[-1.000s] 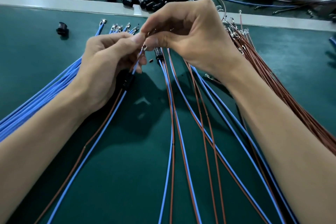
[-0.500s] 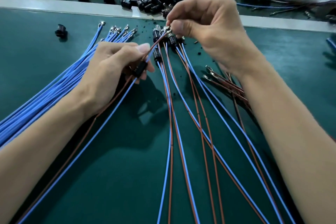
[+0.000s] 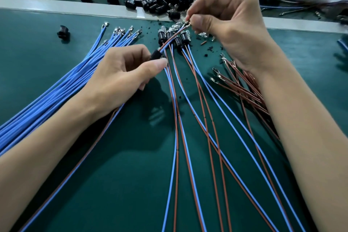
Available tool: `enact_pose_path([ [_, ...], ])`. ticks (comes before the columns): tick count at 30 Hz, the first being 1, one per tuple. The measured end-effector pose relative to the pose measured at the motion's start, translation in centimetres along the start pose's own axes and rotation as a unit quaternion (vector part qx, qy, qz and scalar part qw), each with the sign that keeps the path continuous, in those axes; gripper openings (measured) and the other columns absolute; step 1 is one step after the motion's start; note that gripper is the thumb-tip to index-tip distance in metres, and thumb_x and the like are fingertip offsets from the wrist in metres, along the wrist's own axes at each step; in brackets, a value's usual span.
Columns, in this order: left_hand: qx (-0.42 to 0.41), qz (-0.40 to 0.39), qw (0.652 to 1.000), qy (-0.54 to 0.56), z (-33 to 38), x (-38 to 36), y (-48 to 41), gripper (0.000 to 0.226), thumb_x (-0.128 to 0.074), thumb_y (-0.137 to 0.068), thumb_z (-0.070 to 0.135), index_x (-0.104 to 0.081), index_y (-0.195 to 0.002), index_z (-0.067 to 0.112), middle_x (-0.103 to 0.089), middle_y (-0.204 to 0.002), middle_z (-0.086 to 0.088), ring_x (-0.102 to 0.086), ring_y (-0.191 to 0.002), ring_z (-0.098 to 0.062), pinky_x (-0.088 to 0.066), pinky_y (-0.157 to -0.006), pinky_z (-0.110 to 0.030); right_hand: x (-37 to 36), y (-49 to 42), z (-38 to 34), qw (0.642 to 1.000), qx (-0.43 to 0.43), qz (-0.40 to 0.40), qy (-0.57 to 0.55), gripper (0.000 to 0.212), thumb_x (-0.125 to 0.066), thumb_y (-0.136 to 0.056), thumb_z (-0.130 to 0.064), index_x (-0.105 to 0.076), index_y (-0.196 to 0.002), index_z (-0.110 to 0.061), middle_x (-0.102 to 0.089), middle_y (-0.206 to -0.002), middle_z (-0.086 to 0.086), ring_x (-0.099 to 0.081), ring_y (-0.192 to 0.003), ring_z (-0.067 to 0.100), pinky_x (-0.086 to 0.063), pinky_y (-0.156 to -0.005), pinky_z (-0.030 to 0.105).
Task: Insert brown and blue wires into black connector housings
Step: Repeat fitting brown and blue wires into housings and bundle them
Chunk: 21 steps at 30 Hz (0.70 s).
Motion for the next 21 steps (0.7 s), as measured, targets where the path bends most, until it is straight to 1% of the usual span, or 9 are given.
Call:
enact_pose_path([
  [2, 0.004, 0.022, 1.0, 0.003, -0.06, 0.14, -0.05, 0.034, -0.073, -0.077, 0.038, -0.046, -0.066, 0.019, -0.051, -0.049, 0.008, -0.043, -0.046, -0.005, -0.034, -0.05, -0.017, 0.12, -0.01, 0.02, 1.0, 0.002, 0.003, -0.003, 0.013, -0.067, -0.083, -0.002, -0.064, -0.09, -0.012, -0.068, -0.086, 0.002, -0.064, -0.077, 0.009, -0.05, -0.072, 0.021],
  [3, 0.006, 0.029, 1.0, 0.004, -0.04, 0.17, -0.1, 0.036, -0.074, -0.074, 0.04, -0.046, -0.068, 0.019, -0.053, -0.05, 0.009, -0.045, -0.045, -0.005, -0.036, -0.049, -0.017, 0.15, -0.03, 0.05, 1.0, 0.004, 0.005, -0.004, 0.013, -0.068, -0.083, -0.002, -0.064, -0.09, -0.012, -0.068, -0.086, 0.002, -0.064, -0.077, 0.009, -0.049, -0.072, 0.021],
  [6, 0.004, 0.025, 1.0, -0.011, 0.16, -0.05, -0.17, 0.033, -0.066, -0.073, 0.044, -0.049, -0.067, 0.017, -0.06, -0.052, 0.008, -0.046, -0.041, -0.005, -0.039, -0.045, -0.013, 0.21, -0.05, 0.15, 1.0, 0.007, 0.009, -0.007, 0.012, -0.068, -0.083, -0.002, -0.065, -0.09, -0.011, -0.068, -0.084, -0.001, -0.064, -0.077, 0.009, -0.049, -0.072, 0.021],
  [9, 0.0, 0.013, 1.0, -0.021, 0.24, -0.28, -0.07, 0.035, -0.065, -0.076, 0.046, -0.053, -0.064, 0.015, -0.064, -0.054, 0.004, -0.044, -0.039, -0.006, -0.038, -0.043, -0.013, 0.28, -0.07, 0.26, 1.0, 0.006, 0.012, -0.01, 0.011, -0.068, -0.083, -0.002, -0.065, -0.089, -0.011, -0.069, -0.083, -0.003, -0.065, -0.077, 0.01, -0.049, -0.072, 0.022],
  [11, 0.001, 0.015, 1.0, -0.005, 0.24, -0.21, -0.04, 0.032, -0.068, -0.076, 0.046, -0.054, -0.065, 0.019, -0.065, -0.055, 0.004, -0.045, -0.04, -0.006, -0.038, -0.044, -0.013, 0.37, -0.06, 0.26, 1.0, 0.006, 0.014, -0.007, 0.011, -0.068, -0.083, -0.002, -0.065, -0.09, -0.011, -0.069, -0.084, -0.003, -0.065, -0.077, 0.009, -0.05, -0.072, 0.022],
  [13, 0.001, 0.013, 1.0, 0.023, 0.2, -0.05, -0.07, 0.028, -0.07, -0.079, 0.042, -0.053, -0.065, 0.023, -0.064, -0.056, 0.003, -0.044, -0.039, -0.007, -0.037, -0.044, -0.014, 0.42, -0.05, 0.19, 1.0, 0.007, 0.017, -0.003, 0.012, -0.068, -0.083, -0.002, -0.065, -0.091, -0.011, -0.069, -0.085, -0.001, -0.065, -0.077, 0.009, -0.05, -0.072, 0.022],
  [16, 0.005, 0.0, 0.997, 0.076, 0.04, 0.03, -0.2, 0.024, -0.057, -0.088, 0.035, -0.054, -0.07, 0.018, -0.065, -0.058, -0.001, -0.043, -0.04, -0.012, -0.037, -0.045, -0.017, 0.49, -0.01, 0.06, 1.0, 0.008, 0.021, 0.0, 0.014, -0.068, -0.083, -0.001, -0.064, -0.092, -0.011, -0.068, -0.085, -0.001, -0.064, -0.073, 0.006, -0.05, -0.071, 0.021],
  [18, 0.005, 0.009, 0.996, 0.093, -0.01, 0.06, -0.29, 0.026, -0.057, -0.091, 0.034, -0.053, -0.074, 0.015, -0.065, -0.058, 0.0, -0.043, -0.039, -0.012, -0.036, -0.045, -0.017, 0.6, 0.01, 0.03, 1.0, 0.007, 0.026, -0.002, 0.015, -0.067, -0.083, 0.0, -0.064, -0.093, -0.011, -0.068, -0.084, -0.002, -0.064, -0.073, 0.005, -0.049, -0.071, 0.02],
  [21, 0.006, 0.02, 0.995, 0.095, 0.02, 0.0, -0.32, 0.021, -0.058, -0.083, 0.034, -0.054, -0.079, 0.014, -0.066, -0.059, 0.003, -0.044, -0.04, -0.008, -0.038, -0.045, -0.013, 0.6, 0.04, -0.06, 1.0, 0.008, 0.025, -0.001, 0.017, -0.067, -0.083, 0.001, -0.064, -0.094, -0.012, -0.068, -0.086, 0.001, -0.064, -0.076, 0.005, -0.049, -0.073, 0.019],
])
Point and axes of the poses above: each hand's wrist, its own y-axis away from the middle knuckle, its own x-axis out of the back of the hand, z = x × y, the point moved 6 cm from there along -y, towards the middle knuckle
